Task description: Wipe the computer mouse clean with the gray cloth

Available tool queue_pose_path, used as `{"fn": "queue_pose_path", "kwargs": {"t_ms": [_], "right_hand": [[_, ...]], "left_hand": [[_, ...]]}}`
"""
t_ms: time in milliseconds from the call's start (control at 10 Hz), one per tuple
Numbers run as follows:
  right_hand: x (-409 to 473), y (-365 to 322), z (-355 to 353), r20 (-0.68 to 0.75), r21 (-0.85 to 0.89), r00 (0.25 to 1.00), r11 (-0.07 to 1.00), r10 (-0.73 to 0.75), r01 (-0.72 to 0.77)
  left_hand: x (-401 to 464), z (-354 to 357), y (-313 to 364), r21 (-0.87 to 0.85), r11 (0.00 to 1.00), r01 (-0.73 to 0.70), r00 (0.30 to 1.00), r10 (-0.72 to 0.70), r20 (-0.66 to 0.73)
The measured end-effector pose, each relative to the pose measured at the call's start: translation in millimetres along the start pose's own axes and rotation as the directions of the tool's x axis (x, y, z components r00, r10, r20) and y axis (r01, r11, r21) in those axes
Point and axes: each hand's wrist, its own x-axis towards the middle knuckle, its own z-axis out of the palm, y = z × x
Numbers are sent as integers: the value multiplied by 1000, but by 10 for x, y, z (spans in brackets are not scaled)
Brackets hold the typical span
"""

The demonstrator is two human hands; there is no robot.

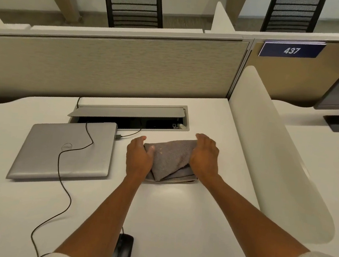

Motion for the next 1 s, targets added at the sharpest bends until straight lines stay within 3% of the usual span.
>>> {"fn": "queue_pose_path", "kwargs": {"t_ms": [100,200,400,600,1000], "right_hand": [[-77,-87,91,72,-48,974,975,-215,219],[-229,-126,268,220,-71,956,974,-194,214],[-390,16,410,252,-136,955,971,-159,197],[-459,3,446,212,-162,963,966,-164,200],[-507,-189,269,260,-181,956,965,-139,189]], "left_hand": [[-116,66,41,80,983,-164,986,163,25],[-293,198,-8,212,926,-313,940,271,206],[-367,262,-234,335,866,-370,901,246,358],[-413,284,-270,376,839,-394,903,275,332],[-403,121,-145,404,797,-449,880,314,357]]}}
